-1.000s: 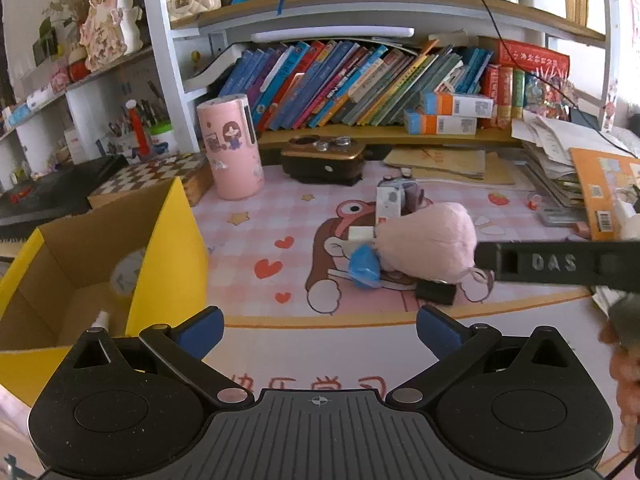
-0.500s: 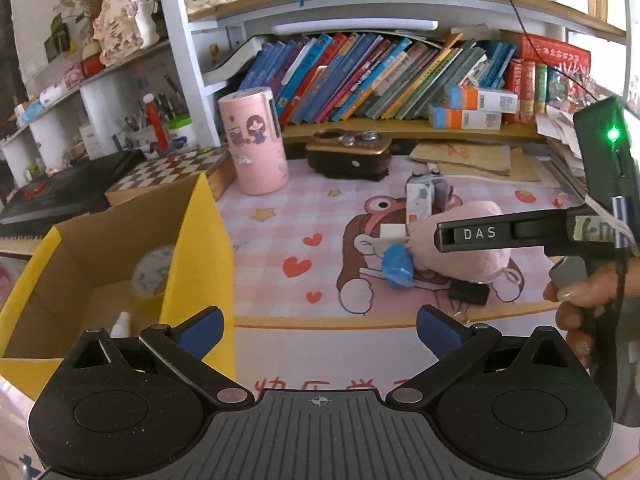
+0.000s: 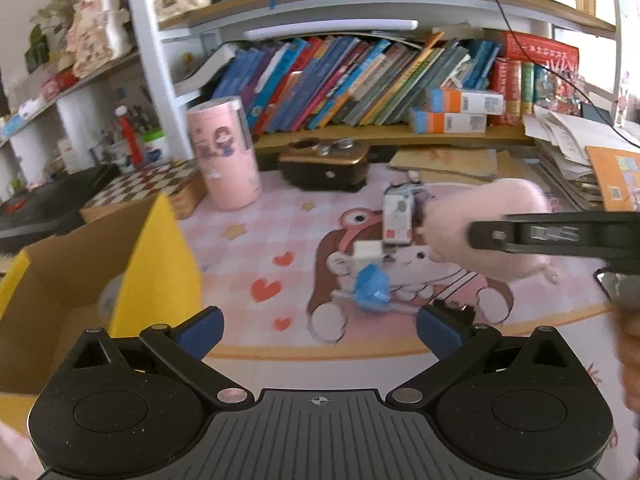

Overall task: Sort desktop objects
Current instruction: 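Close the right tool on the pink plush toy while the left tool approaches the blue item, then grasp the blue plastic-wrapped item with the left tool while the right tool lifts the plush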

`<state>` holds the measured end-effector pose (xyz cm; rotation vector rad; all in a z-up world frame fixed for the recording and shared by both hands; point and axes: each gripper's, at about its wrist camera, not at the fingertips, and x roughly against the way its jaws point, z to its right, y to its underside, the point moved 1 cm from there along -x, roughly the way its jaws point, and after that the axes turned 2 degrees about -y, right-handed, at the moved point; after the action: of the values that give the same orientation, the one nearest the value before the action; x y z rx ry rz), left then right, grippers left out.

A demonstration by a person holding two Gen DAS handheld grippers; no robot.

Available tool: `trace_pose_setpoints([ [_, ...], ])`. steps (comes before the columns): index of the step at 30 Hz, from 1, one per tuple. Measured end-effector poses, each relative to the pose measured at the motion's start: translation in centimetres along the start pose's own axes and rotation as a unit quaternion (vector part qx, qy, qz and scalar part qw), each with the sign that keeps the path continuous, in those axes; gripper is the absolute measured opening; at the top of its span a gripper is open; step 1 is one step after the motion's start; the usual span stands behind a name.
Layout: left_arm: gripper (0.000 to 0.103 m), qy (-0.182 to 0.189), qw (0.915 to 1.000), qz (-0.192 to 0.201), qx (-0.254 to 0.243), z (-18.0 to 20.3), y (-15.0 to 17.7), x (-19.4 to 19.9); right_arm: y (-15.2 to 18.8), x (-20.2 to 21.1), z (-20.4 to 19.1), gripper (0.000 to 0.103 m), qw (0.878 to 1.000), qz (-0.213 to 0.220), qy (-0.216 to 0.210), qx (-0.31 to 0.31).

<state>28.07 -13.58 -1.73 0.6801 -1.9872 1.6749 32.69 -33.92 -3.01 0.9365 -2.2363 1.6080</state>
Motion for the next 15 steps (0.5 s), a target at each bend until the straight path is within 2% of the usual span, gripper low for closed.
trace_pose_setpoints([
  [3, 0.103, 0.013, 0.9999, 0.002, -0.005, 1.1, -0.4, -1.7, 0.3, 1.9, 1.1, 0.058, 1.000, 0.005, 0.024, -0.013],
  [6, 0.102, 0.018, 0.9998, -0.005, -0.006, 2.0, -0.7, -4.1, 0.7, 3.5, 2.2, 0.058, 0.999, 0.000, 0.028, -0.021],
  [9, 0.089, 0.020, 0.9997, -0.015, 0.001, 2.5, -0.9, -6.6, 1.0, 4.7, 2.7, 0.059, 0.999, -0.003, 0.028, -0.021],
  [10, 0.083, 0.022, 0.9996, -0.020, 0.005, 2.6, -1.0, -7.2, 1.2, 5.1, 2.7, 0.059, 0.999, -0.004, 0.027, -0.020],
  [11, 0.073, 0.025, 0.9993, -0.025, 0.008, 2.7, -1.0, -7.9, 1.3, 5.4, 2.8, 0.059, 0.999, -0.005, 0.026, -0.019],
  [14, 0.054, 0.035, 0.9987, -0.036, 0.009, 2.9, -1.0, -9.6, 1.8, 5.9, 2.9, 0.059, 0.999, -0.009, 0.025, -0.021],
  [15, 0.052, 0.039, 0.9984, -0.039, 0.008, 3.0, -1.0, -10.0, 2.0, 6.0, 2.9, 0.059, 0.999, -0.012, 0.025, -0.023],
])
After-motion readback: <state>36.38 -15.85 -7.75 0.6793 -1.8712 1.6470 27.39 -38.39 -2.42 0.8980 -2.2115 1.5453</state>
